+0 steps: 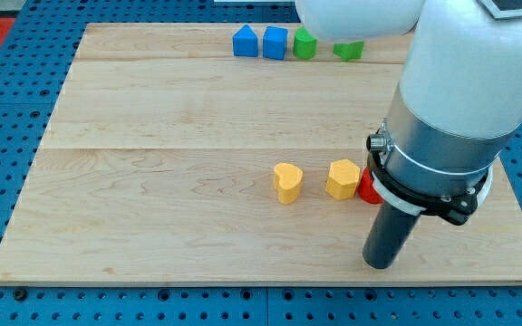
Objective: Move the arm to the top right of the board
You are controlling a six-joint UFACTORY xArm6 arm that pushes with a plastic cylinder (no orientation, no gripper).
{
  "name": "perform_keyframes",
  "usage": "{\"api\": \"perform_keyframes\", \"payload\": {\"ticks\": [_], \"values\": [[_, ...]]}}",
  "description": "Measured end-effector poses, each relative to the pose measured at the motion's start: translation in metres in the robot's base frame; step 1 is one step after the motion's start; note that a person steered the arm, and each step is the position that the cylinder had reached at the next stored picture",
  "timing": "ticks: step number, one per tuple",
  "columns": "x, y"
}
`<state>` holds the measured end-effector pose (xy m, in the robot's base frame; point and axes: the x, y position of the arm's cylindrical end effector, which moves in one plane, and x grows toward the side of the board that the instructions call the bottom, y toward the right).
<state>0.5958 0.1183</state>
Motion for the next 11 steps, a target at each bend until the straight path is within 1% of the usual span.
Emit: {"api": "perform_keyframes", "payload": {"ticks": [1,2,3,4,5,6,7,9,10,11], "values": [[0.019,0.014],[0.020,0.029],[0.023,0.025],[-0.006,0.097],[-0.059,0.164],[-0.118,0.211],[-0.191,0.220],[-0.343,0.219],[-0.404,0.212],[-0.404,0.212]]}}
